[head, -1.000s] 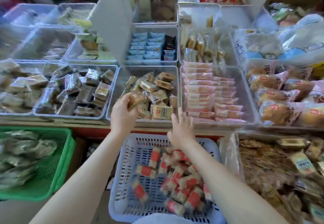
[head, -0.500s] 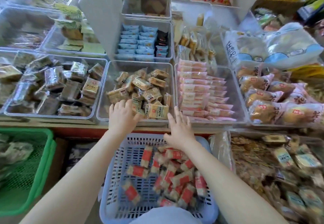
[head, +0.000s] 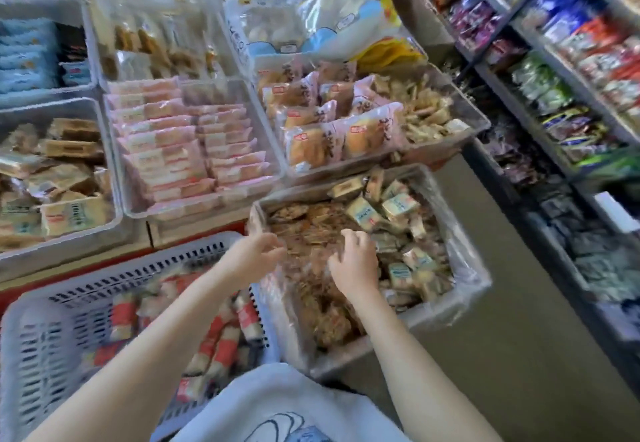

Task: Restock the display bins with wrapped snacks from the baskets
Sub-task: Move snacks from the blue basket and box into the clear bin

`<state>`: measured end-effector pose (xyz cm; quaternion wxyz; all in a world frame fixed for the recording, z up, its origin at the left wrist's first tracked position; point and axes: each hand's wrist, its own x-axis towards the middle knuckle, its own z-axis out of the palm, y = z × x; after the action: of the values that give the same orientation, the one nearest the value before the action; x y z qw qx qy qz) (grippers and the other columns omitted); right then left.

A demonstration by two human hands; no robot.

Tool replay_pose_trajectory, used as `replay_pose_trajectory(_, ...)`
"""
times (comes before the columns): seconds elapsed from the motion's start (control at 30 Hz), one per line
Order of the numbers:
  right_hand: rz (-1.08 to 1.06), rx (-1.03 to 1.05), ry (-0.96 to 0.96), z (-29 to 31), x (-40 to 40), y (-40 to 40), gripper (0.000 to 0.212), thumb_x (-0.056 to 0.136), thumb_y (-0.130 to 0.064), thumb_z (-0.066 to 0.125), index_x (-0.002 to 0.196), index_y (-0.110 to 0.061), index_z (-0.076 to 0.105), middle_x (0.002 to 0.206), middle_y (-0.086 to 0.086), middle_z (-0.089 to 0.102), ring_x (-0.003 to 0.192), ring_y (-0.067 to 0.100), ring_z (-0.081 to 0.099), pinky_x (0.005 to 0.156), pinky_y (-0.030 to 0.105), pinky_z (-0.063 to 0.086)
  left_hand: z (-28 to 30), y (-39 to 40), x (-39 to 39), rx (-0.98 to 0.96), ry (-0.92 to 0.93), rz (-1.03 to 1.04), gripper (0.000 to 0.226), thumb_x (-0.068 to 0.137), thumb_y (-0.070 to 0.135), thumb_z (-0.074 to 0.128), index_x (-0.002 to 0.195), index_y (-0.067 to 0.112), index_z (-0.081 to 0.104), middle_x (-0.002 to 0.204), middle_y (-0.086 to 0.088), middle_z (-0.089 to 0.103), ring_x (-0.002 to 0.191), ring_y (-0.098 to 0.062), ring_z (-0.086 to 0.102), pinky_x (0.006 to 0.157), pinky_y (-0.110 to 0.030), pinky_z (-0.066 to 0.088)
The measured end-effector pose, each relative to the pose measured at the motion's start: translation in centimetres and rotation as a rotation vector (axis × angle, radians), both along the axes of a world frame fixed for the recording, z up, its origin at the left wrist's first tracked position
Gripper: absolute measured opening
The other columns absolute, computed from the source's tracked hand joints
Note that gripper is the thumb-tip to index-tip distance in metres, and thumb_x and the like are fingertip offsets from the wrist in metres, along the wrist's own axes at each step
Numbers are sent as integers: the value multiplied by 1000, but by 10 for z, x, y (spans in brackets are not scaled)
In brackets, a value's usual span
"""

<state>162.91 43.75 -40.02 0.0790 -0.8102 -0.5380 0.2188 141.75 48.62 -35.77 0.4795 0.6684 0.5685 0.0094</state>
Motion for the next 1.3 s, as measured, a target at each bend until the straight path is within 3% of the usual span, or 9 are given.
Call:
replay_pose_trajectory(0.2,-312,-253,-102,-28,165,-42,75,89,-33,69,148,-6,32,150,21,37,136,36,41,107,43,39,-10,-14,111,-95,18,-54,17,101,32,55,110,23,66,103,-1,72,96,-19,66,83,-29,50)
replay_pose_trajectory(0.3,-233,-420,-69,-39,196,-46,95,85,-48,71,153,-12,17,147,21,40,131,38,47,104,45,44,-11,-20,135,-141,8,-34,18,99,30,58,111,24,70,93,3,73,88,-15,69,78,-25,50)
replay_pose_trajectory(0.47,-277,-328,98,-37,193,-40,73,86,-41,72,142,-17,32,131,10,59,114,32,60,93,44,52,-12,-22,148,-169,6,46,12,100,25,57,100,30,68,90,6,72,77,-16,72,79,-23,52)
replay_pose_trajectory(0.6,-408,-206,520,-8,169,-42,51,92,-49,64,131,-23,43,121,0,56,99,19,58,71,29,50,-16,-23,148,-249,-60,153,18,99,24,57,108,21,72,89,2,75,74,-16,73,87,-33,56)
replay_pose_trajectory(0.7,-488,-97,815,14,140,-35,42,95,-56,57,122,-23,53,115,-5,55,101,14,54,78,31,40,-7,-27,148,-303,-157,182,24,96,33,62,118,25,67,104,0,74,89,-14,73,91,-39,58)
replay_pose_trajectory(0.8,-406,-23,862,40,105,-20,45,102,-59,39,123,-22,55,105,-11,58,103,13,57,75,29,40,5,-30,143,-397,-341,223,40,92,42,68,129,32,58,118,2,69,103,-14,71,89,-37,60)
replay_pose_trajectory(0.93,-310,16,898,65,53,6,58,106,-55,27,152,-23,41,152,-3,44,141,19,39,114,34,29,20,-27,117,-445,-590,478,43,92,33,70,130,19,57,108,-7,73,92,-24,74,82,-39,61)
replay_pose_trajectory(1.0,-313,57,907,69,24,17,57,106,-54,29,150,-22,45,153,-1,44,144,20,38,120,38,28,20,-21,88,-411,-655,577,41,91,35,70,127,17,61,106,-9,74,92,-26,73,86,-47,60)
replay_pose_trajectory(1.3,-65,29,948,63,-154,60,48,98,-65,43,116,-30,70,120,-3,69,117,21,63,106,38,48,19,-15,-103,-259,-801,927,25,97,24,64,116,9,70,104,-14,75,92,-24,70,78,-42,59)
